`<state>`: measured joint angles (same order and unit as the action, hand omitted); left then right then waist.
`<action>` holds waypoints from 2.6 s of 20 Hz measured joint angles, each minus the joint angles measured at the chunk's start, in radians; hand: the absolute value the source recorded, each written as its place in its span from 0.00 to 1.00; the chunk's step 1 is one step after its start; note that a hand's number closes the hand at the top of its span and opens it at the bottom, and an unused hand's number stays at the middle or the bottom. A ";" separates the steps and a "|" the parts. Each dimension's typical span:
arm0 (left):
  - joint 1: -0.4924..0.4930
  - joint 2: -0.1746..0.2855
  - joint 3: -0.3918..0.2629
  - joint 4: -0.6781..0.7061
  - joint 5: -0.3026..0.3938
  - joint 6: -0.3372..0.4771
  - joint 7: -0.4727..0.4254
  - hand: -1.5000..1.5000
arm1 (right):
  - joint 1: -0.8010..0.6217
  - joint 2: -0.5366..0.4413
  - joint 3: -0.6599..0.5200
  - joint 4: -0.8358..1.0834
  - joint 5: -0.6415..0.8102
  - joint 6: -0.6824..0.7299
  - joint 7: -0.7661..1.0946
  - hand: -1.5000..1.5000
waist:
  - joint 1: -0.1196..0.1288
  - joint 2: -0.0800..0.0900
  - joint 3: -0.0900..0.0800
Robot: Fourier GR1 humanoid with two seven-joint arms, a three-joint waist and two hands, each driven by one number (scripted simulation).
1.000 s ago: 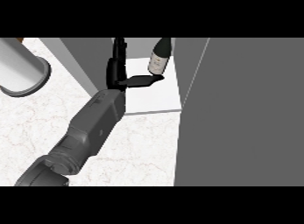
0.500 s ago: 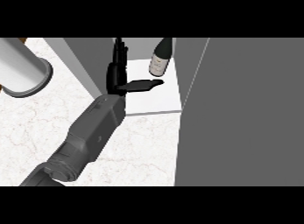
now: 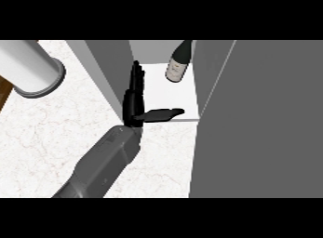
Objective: Pick up the wine, place it into the cabinet and close the cabinet
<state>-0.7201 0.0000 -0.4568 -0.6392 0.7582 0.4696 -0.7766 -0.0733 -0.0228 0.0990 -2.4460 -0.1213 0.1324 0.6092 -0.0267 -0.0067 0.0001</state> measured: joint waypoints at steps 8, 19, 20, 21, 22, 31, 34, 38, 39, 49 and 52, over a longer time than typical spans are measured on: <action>0.225 0.003 -0.222 -0.406 -0.034 0.220 0.049 0.00 | 0.031 -0.007 0.002 -0.014 0.016 -0.007 -0.011 0.00 | 0.025 0.000 0.000; 0.477 0.125 -0.323 -0.875 -0.176 0.382 0.204 0.00 | 0.003 -0.022 -0.018 -0.022 0.022 -0.020 0.021 0.00 | 0.031 0.002 0.000; 0.494 0.136 -0.333 -0.917 -0.190 0.401 0.220 0.00 | 0.022 -0.024 -0.021 -0.023 0.019 -0.007 0.008 0.00 | 0.030 0.002 0.000; 0.520 0.143 -0.345 -0.952 -0.205 0.413 0.226 0.00 | 0.013 -0.024 -0.017 -0.024 0.020 -0.011 0.019 0.00 | 0.030 0.002 0.001; 0.550 0.155 -0.347 -0.983 -0.212 0.409 0.220 0.00 | 0.008 -0.027 -0.022 -0.024 0.019 -0.011 0.023 0.00 | 0.030 0.003 0.000; 0.734 0.296 -0.392 -1.187 -0.247 0.328 0.200 0.00 | 0.029 -0.024 0.020 -0.022 -0.002 0.036 0.054 1.00 | 0.029 0.004 0.000; 0.783 0.369 -0.376 -1.256 -0.240 0.278 0.200 0.00 | 0.062 -0.033 0.038 -0.019 -0.010 0.075 0.044 1.00 | 0.029 0.004 0.000; 0.815 0.420 -0.346 -1.292 -0.231 0.210 0.206 0.00 | 0.061 -0.049 0.042 -0.019 -0.019 0.111 0.043 1.00 | 0.027 0.004 0.000; 0.830 0.435 -0.342 -1.311 -0.233 0.202 0.207 0.00 | 0.061 -0.049 0.047 -0.017 -0.020 0.119 0.041 1.00 | 0.028 0.004 0.000; 0.986 0.603 -0.162 -1.447 -0.131 0.067 0.173 0.00 | 0.183 0.017 0.241 -0.017 -0.044 0.101 0.110 1.00 | 0.033 0.002 0.000; 1.010 0.621 -0.098 -1.445 -0.096 0.028 0.160 0.00 | 0.196 0.015 0.297 -0.008 -0.047 0.121 0.121 1.00 | 0.031 0.003 0.000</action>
<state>0.2899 0.6207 -0.5544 -2.0846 0.6624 0.4971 -0.6170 0.1226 -0.0075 0.3963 -2.4545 -0.1683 0.2533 0.7301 0.0046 -0.0039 -0.0003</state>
